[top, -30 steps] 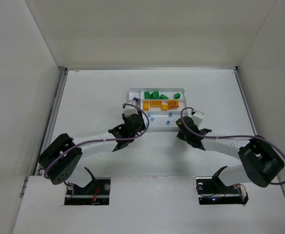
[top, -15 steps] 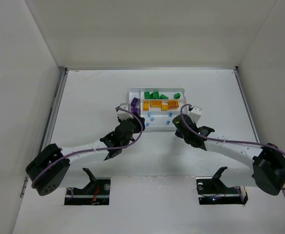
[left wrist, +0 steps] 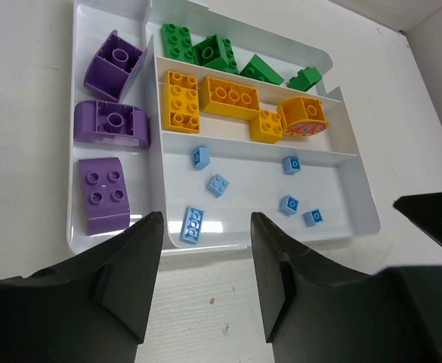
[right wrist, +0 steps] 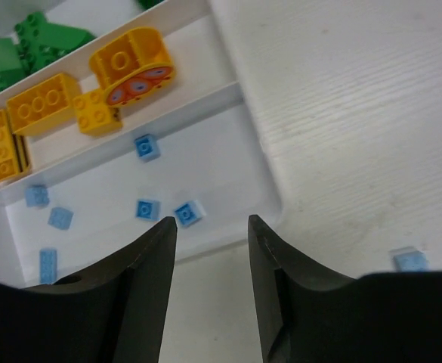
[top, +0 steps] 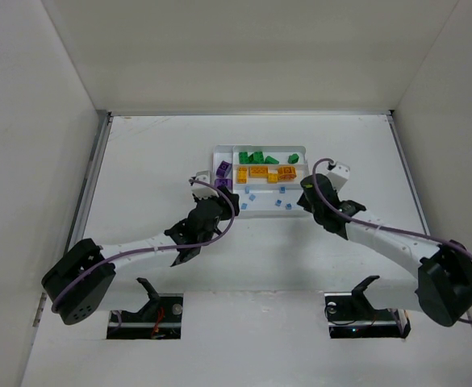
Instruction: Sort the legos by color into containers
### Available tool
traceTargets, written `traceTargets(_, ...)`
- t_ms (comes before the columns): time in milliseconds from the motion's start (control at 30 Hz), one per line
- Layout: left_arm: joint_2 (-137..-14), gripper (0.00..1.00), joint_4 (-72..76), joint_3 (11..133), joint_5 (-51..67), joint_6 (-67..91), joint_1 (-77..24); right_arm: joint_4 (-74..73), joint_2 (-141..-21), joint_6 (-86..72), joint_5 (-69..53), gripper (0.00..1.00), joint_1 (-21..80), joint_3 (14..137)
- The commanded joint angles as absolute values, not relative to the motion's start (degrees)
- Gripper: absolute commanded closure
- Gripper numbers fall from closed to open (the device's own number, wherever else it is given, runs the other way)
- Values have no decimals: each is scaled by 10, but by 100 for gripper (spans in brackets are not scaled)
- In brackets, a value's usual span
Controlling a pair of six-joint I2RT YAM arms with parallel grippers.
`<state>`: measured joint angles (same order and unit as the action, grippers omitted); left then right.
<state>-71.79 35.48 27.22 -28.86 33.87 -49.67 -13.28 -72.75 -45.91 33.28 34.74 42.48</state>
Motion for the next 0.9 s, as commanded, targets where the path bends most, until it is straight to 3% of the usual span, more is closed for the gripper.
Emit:
traceTargets(0,-702,53,388,267,-288,340,-494,-189,-669,-473,380,52,319,393)
traceTargets(367,-697,52,395,259,-279,359,-491,-263,-685,-448,367,51,241,352)
traceTargets(867,-686,52,395,254,-273,367,-486,-273,-774,-437,301,55,224,374)
